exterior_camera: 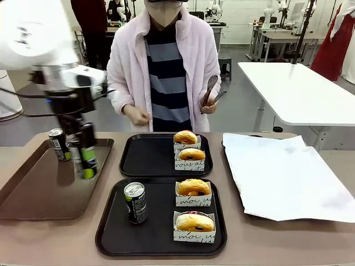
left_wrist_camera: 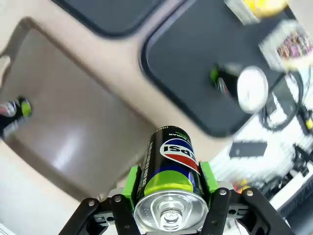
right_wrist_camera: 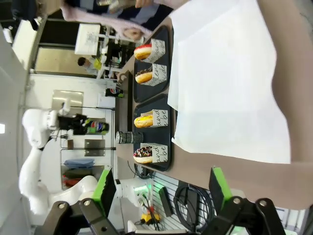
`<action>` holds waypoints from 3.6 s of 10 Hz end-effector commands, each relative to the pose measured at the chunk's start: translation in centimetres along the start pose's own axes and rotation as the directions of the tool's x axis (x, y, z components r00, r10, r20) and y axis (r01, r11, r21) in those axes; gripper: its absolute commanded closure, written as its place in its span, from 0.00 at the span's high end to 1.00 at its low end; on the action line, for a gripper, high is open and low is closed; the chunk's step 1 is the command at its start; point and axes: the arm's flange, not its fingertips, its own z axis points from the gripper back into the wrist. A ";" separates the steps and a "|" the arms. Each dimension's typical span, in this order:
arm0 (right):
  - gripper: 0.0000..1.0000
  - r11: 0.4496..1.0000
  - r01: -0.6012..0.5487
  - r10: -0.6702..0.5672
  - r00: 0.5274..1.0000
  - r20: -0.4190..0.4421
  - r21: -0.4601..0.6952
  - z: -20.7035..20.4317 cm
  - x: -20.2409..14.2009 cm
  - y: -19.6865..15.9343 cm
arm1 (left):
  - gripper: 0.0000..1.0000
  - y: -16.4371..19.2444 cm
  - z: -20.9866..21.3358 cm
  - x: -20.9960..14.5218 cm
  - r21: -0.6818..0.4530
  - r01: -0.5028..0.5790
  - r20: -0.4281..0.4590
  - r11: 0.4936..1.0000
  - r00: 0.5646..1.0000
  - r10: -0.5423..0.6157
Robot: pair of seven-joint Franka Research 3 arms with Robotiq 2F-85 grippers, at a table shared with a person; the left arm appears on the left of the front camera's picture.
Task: Set up donuts and drinks on trays.
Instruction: Pick up one Pepsi coke from the Handle tray and place it on the Flat Tray without a Pepsi coke.
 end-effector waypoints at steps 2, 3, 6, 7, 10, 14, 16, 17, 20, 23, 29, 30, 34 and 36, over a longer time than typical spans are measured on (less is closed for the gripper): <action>1.00 0.999 -0.016 0.015 1.000 0.019 0.028 -0.1 0.3 0.0 | 0.59 2.0 -2.7 11.9 0.024 -0.090 0.047 0.996 0.995 0.089; 1.00 0.999 -0.016 0.015 1.000 0.019 0.028 -0.1 0.3 0.0 | 0.59 2.8 -4.3 14.4 0.010 -0.116 0.039 0.993 0.993 0.115; 1.00 0.999 -0.016 0.015 1.000 0.019 0.028 -0.1 0.3 0.0 | 0.59 4.4 -8.0 18.0 0.078 -0.158 0.091 0.984 0.984 0.151; 1.00 0.999 -0.016 0.015 1.000 0.019 0.028 -0.1 0.3 0.0 | 0.59 4.6 -8.7 18.3 0.101 -0.136 0.137 0.986 0.983 0.122; 1.00 0.999 -0.016 0.015 1.000 0.019 0.028 -0.1 0.3 0.0 | 0.59 4.8 -11.0 19.0 0.126 -0.095 0.176 0.987 0.982 0.072; 1.00 0.999 -0.016 0.015 1.000 0.019 0.028 -0.1 0.3 0.0 | 0.64 4.6 -11.5 19.5 0.139 -0.089 0.126 0.986 0.989 0.071; 1.00 0.999 -0.016 0.015 1.000 0.019 0.028 -0.1 0.3 0.0 | 1.00 4.7 -11.3 19.3 0.131 -0.097 0.123 0.987 0.989 0.081; 1.00 0.999 -0.016 0.015 1.000 0.019 0.028 -0.1 0.3 0.0 | 1.00 4.7 -11.0 19.3 0.127 -0.098 0.126 0.987 0.989 0.082; 1.00 0.999 -0.016 0.015 1.000 0.019 0.028 -0.1 0.3 0.0 | 1.00 4.5 -10.1 18.9 0.117 -0.106 0.138 0.987 0.986 0.090; 1.00 0.999 -0.016 0.015 1.000 0.019 0.028 -0.1 0.3 0.0 | 1.00 4.0 -8.4 17.9 0.079 -0.120 0.148 0.990 0.983 0.107; 1.00 0.999 -0.016 0.015 1.000 0.019 0.028 -0.1 0.3 0.0 | 1.00 1.2 -2.1 9.0 -0.002 -0.270 0.088 0.963 0.959 0.269; 1.00 0.999 -0.016 0.015 1.000 0.019 0.028 -0.1 0.3 0.0 | 1.00 0.9 -1.9 8.1 0.015 -0.276 0.101 0.961 0.957 0.273; 1.00 0.999 -0.016 0.015 1.000 0.019 0.028 -0.1 0.3 0.0 | 1.00 1.3 -0.9 10.4 0.022 -0.234 0.069 0.972 0.970 0.232; 1.00 0.999 -0.016 0.015 1.000 0.019 0.028 -0.1 0.3 0.0 | 1.00 1.2 -1.2 10.1 0.018 -0.239 0.073 0.971 0.969 0.237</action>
